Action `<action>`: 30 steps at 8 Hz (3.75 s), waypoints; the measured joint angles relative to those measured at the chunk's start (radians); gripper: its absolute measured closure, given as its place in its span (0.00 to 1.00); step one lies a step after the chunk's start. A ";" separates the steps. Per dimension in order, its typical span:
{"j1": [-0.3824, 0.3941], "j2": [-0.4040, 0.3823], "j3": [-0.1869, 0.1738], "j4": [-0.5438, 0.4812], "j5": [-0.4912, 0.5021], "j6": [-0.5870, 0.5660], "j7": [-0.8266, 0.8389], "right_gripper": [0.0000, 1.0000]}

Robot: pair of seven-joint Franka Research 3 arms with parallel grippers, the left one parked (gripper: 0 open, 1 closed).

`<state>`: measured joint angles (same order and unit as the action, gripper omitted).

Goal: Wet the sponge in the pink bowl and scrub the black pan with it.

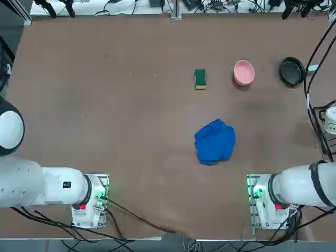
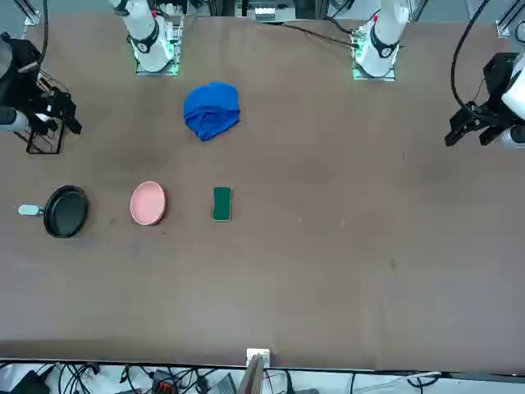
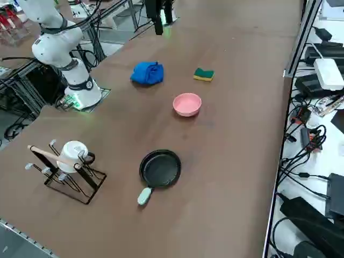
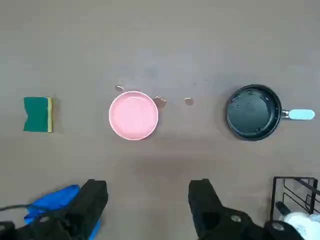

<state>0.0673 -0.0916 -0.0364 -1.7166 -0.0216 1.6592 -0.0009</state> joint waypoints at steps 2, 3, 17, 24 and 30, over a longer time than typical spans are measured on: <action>0.001 0.004 0.003 0.001 0.000 0.000 0.000 0.00; 0.006 0.016 0.007 0.007 0.003 0.000 0.000 0.00; 0.497 0.708 0.025 0.075 0.042 0.518 0.474 0.00; 0.515 0.782 0.023 0.067 0.042 0.597 0.493 0.00; 0.515 0.806 0.023 0.066 0.042 0.623 0.497 0.07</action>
<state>0.5824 0.7146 -0.0135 -1.6505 0.0203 2.2825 0.4964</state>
